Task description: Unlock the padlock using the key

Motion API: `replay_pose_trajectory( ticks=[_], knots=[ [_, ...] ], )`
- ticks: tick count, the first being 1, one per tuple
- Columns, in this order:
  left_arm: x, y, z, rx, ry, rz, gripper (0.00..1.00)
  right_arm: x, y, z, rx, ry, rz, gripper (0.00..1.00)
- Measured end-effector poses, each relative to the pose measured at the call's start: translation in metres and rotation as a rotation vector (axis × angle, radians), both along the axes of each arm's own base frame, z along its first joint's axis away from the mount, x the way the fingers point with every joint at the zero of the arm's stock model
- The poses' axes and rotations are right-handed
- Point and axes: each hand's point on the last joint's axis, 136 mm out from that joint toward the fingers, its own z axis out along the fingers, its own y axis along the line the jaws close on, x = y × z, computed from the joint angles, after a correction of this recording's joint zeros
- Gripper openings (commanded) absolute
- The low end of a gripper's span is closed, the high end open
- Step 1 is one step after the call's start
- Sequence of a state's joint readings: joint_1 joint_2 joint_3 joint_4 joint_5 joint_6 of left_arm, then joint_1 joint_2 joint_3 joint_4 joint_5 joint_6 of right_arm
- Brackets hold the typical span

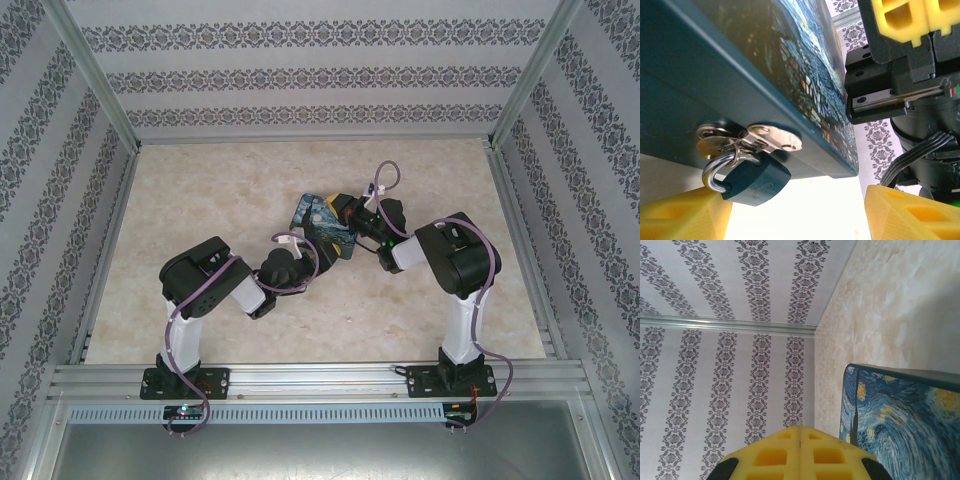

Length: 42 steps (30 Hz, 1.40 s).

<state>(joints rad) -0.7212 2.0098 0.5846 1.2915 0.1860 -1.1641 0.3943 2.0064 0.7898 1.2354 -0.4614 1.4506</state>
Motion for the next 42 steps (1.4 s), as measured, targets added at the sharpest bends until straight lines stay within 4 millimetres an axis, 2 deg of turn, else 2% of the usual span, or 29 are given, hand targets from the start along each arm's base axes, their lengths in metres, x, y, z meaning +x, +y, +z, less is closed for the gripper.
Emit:
replay_pose_trajectory(
  ticks=[12,18,25,30,38,42],
  knots=[
    [0.004,-0.003,0.001,-0.109,0.034,0.068,0.67,0.001,0.000,0.001,0.021,-0.010,-0.001,0.00],
    [-0.008,-0.005,0.000,-0.094,0.051,0.068,0.66,0.001,0.000,0.002,0.024,-0.016,-0.001,0.00],
    [-0.004,-0.001,-0.002,-0.097,0.054,0.106,0.65,0.001,0.000,0.002,0.028,-0.020,-0.001,0.00],
    [-0.005,0.003,-0.002,-0.087,0.049,0.112,0.67,0.001,0.000,0.002,0.028,-0.020,-0.001,0.00],
    [-0.012,0.026,0.004,0.134,0.037,0.091,0.75,0.001,-0.002,0.002,0.030,-0.021,-0.005,0.00],
    [-0.011,0.029,0.010,0.287,-0.005,0.039,0.76,0.002,-0.003,0.002,0.032,-0.025,-0.006,0.00]
  ],
)
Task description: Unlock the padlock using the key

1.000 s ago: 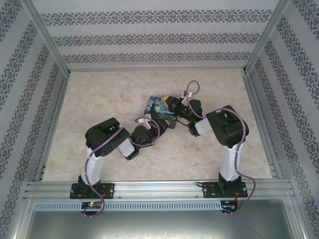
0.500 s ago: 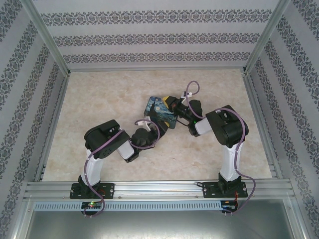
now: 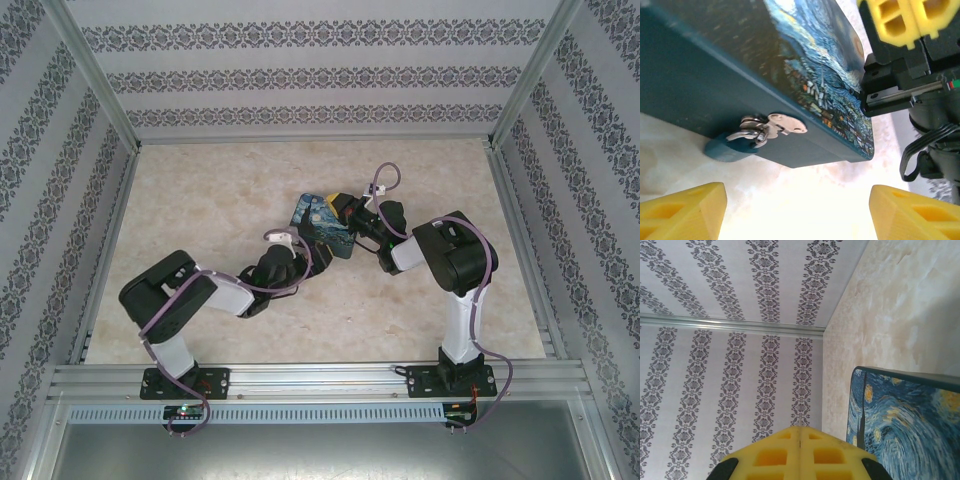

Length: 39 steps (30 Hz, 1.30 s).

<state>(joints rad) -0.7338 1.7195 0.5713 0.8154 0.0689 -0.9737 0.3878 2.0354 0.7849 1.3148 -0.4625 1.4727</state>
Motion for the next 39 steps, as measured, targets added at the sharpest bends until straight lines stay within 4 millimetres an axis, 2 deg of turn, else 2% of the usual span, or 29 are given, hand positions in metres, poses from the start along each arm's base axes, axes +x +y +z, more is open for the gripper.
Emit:
replay_pose_trajectory(
  ticks=[5,10,16,30,39],
  knots=[
    [0.004,0.003,-0.009,0.161,-0.017,-0.076,0.76,-0.001,0.000,0.000,0.005,-0.004,0.001,0.00],
    [0.006,0.013,-0.032,0.283,-0.010,-0.123,0.76,-0.001,0.000,0.001,0.005,-0.006,0.001,0.00],
    [0.014,0.010,-0.034,0.331,-0.052,-0.176,0.76,-0.001,-0.001,0.001,0.006,-0.009,-0.002,0.00],
    [0.035,-0.008,-0.034,0.329,-0.112,-0.246,0.75,-0.001,-0.002,0.001,0.009,-0.015,-0.004,0.00],
    [0.039,-0.015,-0.028,0.232,-0.122,-0.253,0.75,-0.001,-0.004,0.001,0.013,-0.024,-0.008,0.00]
  ],
)
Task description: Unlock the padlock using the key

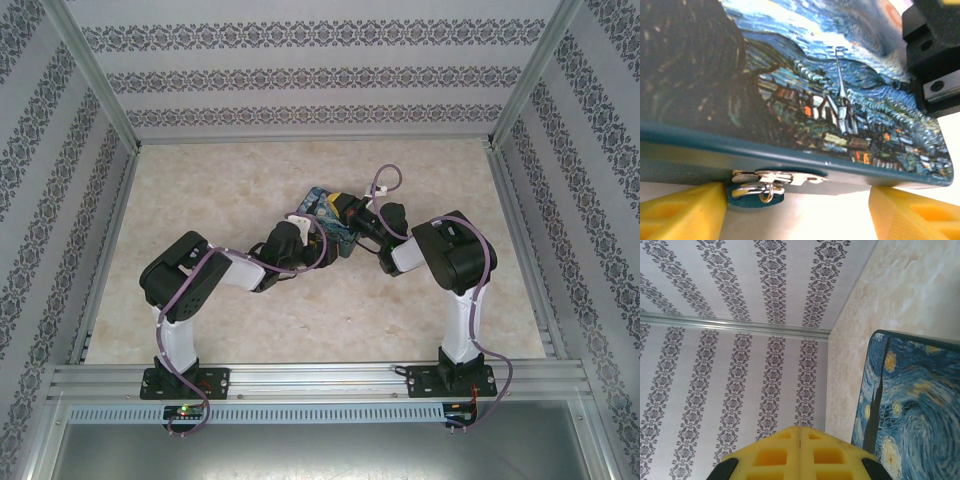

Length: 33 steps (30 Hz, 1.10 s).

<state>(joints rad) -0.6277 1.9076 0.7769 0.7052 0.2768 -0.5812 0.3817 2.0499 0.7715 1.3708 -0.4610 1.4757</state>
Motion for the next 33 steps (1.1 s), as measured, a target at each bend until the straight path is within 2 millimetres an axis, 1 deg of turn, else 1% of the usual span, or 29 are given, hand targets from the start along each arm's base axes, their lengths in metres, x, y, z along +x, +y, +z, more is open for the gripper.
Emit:
replay_pose_trajectory(
  ticks=[6,12,33],
  knots=[
    [0.0010,-0.0020,0.0037,-0.071,0.004,0.011,0.75,-0.0002,-0.0002,0.0002,0.002,-0.006,-0.001,0.00],
    [0.0017,-0.0085,0.0076,-0.165,0.013,0.012,0.74,-0.0001,-0.0004,0.0008,0.003,-0.008,-0.001,0.00],
    [0.0035,-0.0097,0.0058,-0.143,0.055,0.021,0.74,0.0008,-0.0040,0.0010,0.006,-0.011,-0.011,0.00]
  ],
)
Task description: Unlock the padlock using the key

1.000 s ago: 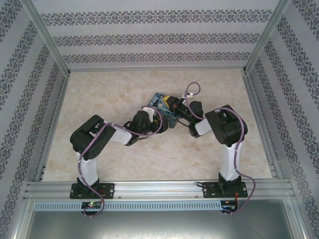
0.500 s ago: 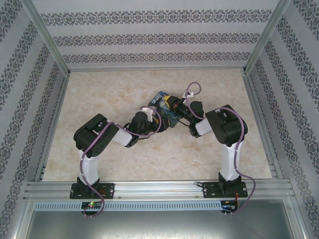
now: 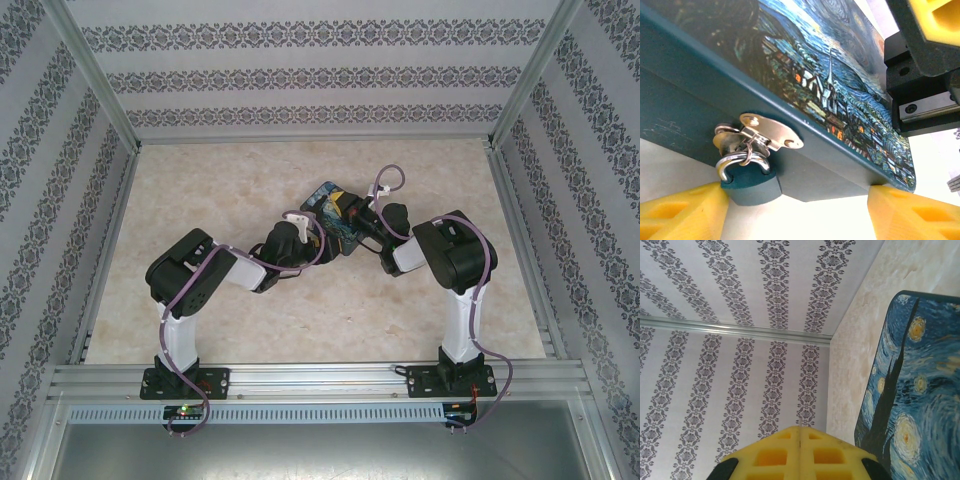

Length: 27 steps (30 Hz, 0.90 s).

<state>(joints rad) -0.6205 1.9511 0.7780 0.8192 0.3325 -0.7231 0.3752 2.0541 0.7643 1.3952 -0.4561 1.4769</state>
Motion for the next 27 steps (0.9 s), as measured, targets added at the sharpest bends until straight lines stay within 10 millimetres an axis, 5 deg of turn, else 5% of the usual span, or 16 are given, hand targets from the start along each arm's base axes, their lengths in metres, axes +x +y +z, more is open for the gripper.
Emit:
replay_pose_trajectory(
  ticks=[27],
  knots=[
    [-0.017,-0.002,0.008,-0.132,0.087,0.025,0.76,-0.001,-0.001,-0.001,0.014,-0.001,-0.003,0.00]
  ],
)
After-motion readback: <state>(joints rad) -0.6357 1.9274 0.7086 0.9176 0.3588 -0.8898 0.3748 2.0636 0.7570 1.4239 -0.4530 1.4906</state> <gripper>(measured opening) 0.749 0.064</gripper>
